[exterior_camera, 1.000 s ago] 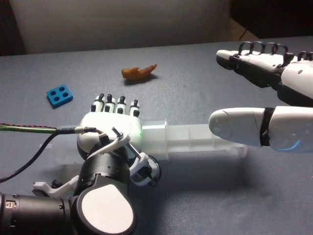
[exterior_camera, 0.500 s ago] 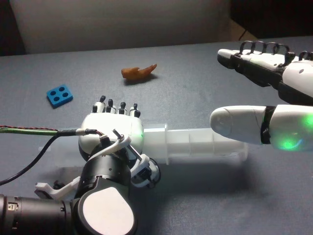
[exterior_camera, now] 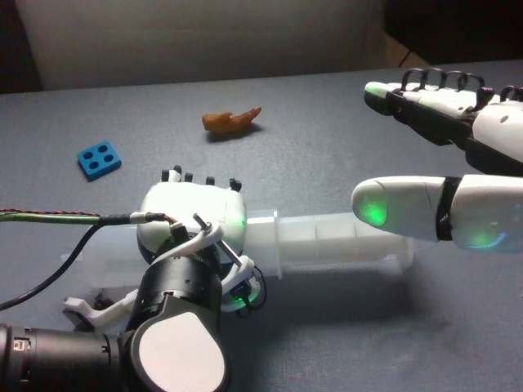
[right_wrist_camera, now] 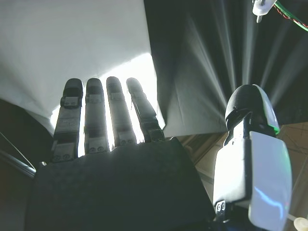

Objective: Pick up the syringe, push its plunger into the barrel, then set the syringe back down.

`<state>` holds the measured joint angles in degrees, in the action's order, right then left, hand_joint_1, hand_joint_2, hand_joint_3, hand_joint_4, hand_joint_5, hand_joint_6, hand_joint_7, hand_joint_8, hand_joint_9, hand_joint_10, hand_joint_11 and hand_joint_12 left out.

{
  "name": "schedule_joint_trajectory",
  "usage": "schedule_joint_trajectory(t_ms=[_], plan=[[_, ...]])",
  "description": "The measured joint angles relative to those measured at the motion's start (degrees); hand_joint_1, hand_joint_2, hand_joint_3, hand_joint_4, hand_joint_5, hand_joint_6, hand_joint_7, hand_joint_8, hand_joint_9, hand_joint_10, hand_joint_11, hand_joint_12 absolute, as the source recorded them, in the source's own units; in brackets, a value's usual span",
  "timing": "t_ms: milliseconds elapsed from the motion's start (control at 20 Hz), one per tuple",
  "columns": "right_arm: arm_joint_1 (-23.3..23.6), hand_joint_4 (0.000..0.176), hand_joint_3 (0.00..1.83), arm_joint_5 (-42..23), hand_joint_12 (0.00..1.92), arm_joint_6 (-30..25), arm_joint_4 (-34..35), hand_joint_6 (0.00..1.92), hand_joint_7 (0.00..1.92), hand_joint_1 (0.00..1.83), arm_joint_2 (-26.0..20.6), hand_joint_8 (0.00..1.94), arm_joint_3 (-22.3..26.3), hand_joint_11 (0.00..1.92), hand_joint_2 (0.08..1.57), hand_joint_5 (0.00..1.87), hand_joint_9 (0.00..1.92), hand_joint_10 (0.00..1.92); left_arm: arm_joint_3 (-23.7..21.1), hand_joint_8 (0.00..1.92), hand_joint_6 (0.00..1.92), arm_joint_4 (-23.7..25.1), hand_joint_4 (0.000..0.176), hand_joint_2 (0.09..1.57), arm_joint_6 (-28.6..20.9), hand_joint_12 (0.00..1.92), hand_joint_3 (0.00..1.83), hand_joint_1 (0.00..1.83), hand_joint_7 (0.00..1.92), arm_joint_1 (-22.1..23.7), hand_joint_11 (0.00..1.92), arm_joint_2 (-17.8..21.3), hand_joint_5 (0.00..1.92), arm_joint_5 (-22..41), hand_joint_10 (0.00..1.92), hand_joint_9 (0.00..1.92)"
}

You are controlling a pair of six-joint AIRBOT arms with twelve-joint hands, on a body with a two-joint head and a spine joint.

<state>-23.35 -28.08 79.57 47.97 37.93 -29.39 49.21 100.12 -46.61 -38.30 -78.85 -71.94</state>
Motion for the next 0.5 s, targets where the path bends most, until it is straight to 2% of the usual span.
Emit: schedule_joint_trajectory(t_ms=[50,100,150,200,250,300,350,450,500], plan=[[-0.2,0.0,0.0,0.0,0.0,0.0,0.0,0.0,0.0,0.0,0.0,0.0,0.0,0.0,0.99,0.0,0.0,0.0,-0.1,0.04,1.25,0.5,0.0,1.23,-0.3,1.01,0.0,1.1,0.92,0.0,0.53,0.0,0.76,0.0,0.08,0.94],[-0.2,0.0,0.0,0.1,0.0,0.0,0.1,0.0,0.0,0.0,0.0,0.0,0.0,0.0,0.99,0.0,0.0,0.0,-0.1,0.92,1.27,0.7,0.0,1.2,-0.8,1.03,0.0,1.16,0.89,0.0,0.64,0.0,0.79,-0.2,0.12,1.03],[-0.2,0.0,0.0,0.1,0.0,0.0,0.0,0.0,0.0,0.0,0.0,0.0,0.0,0.0,0.99,0.0,0.0,0.0,-0.2,1.1,1.32,0.6,0.0,1.2,-1.1,1.04,0.0,1.32,0.87,0.0,0.74,0.0,0.65,-0.3,1.09,0.89],[-0.2,0.0,0.0,0.0,0.0,-0.1,0.0,0.0,0.0,0.0,0.0,0.0,0.0,0.0,0.99,0.0,0.0,0.0,-0.4,1.17,1.31,0.6,0.0,1.2,-1.5,1.1,0.0,1.35,0.86,-0.2,0.76,0.0,0.62,-0.5,1.31,0.85],[-0.2,0.0,0.0,0.0,0.0,-0.1,0.0,0.0,0.0,0.0,0.0,0.0,0.0,0.0,0.99,0.0,0.0,0.0,-0.5,1.11,1.15,0.6,0.0,1.15,-1.8,1.49,0.01,1.46,0.89,-0.3,0.75,0.0,0.74,-0.5,1.17,0.9],[-0.2,0.0,0.0,0.0,0.0,-0.1,0.0,0.0,0.0,0.01,-0.1,0.0,0.0,0.0,0.99,0.0,0.0,0.0,-0.5,1.07,1.01,0.4,0.0,1.13,-2.2,1.31,0.0,1.4,0.93,-0.4,0.82,0.0,0.88,-0.4,1.2,0.94],[-0.2,0.0,0.0,0.0,0.0,-0.1,0.0,0.0,0.0,0.01,-0.1,0.0,0.0,0.0,0.99,0.0,0.0,0.0,-0.7,1.08,0.94,0.2,0.0,1.11,-2.6,1.24,0.0,1.38,0.93,-0.4,0.87,0.0,0.94,-0.3,1.21,0.95],[-0.2,0.0,0.0,-0.1,0.0,-0.2,0.0,0.0,0.0,0.0,-0.1,0.0,0.0,0.0,0.99,0.0,0.0,0.0,-0.7,1.11,0.84,1.1,0.0,1.12,-3.5,1.32,0.0,1.38,0.92,-0.6,0.86,0.4,0.96,0.4,1.27,0.94],[-0.2,0.0,0.0,-0.1,0.0,-0.3,0.0,0.0,0.0,0.0,-0.1,0.0,0.0,0.0,0.99,0.0,0.0,0.0,-0.7,1.14,0.86,1.9,0.0,1.13,-4.7,1.34,0.0,1.38,0.91,-0.8,0.84,0.8,0.93,1.2,1.3,0.92]])
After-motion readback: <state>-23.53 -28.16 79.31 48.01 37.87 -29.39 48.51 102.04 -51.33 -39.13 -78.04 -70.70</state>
